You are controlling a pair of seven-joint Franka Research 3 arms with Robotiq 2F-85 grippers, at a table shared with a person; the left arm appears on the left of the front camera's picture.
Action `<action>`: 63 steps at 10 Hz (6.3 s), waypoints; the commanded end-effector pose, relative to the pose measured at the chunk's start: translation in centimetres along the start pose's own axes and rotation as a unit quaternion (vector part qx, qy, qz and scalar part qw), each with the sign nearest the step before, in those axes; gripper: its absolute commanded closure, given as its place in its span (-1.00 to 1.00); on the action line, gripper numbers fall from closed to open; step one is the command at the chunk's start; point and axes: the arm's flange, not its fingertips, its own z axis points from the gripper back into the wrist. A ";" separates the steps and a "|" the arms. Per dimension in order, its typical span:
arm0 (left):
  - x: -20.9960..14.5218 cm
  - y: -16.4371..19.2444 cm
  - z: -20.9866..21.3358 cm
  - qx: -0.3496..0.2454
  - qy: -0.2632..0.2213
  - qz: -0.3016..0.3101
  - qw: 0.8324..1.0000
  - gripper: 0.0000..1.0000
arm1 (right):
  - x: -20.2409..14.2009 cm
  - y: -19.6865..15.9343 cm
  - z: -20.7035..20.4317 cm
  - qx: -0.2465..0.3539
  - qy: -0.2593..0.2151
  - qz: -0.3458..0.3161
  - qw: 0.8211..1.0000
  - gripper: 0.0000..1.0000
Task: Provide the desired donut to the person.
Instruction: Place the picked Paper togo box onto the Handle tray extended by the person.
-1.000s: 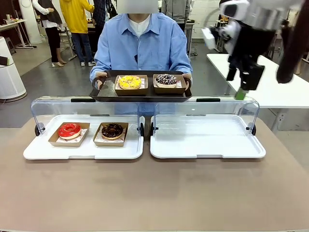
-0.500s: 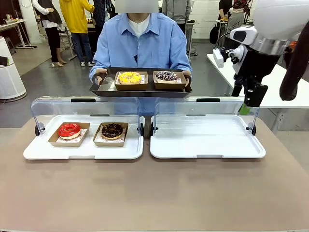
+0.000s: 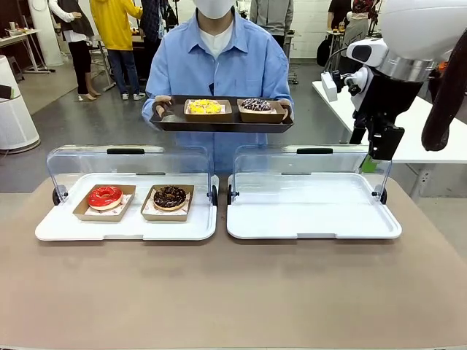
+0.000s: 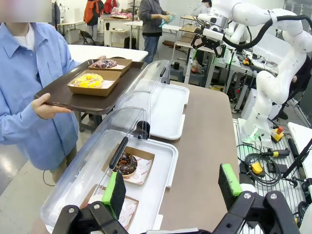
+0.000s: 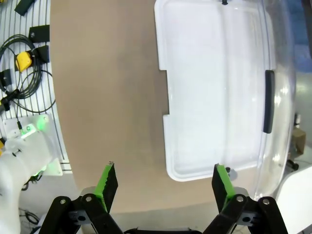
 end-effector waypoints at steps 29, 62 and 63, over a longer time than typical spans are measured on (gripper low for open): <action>0.1 -0.1 0.2 0.000 -0.005 -0.003 1.000 -1.00 | -36.6 -4.4 -2.3 0.049 -0.520 -0.070 0.850 -1.00; 0.1 -0.1 0.2 0.000 -0.005 -0.003 1.000 -1.00 | -36.5 -4.4 -2.3 0.048 -0.521 -0.077 0.849 -1.00; 0.1 -0.1 0.2 0.000 -0.005 -0.003 1.000 -1.00 | -36.5 -4.4 -2.3 0.048 -0.521 -0.077 0.849 -1.00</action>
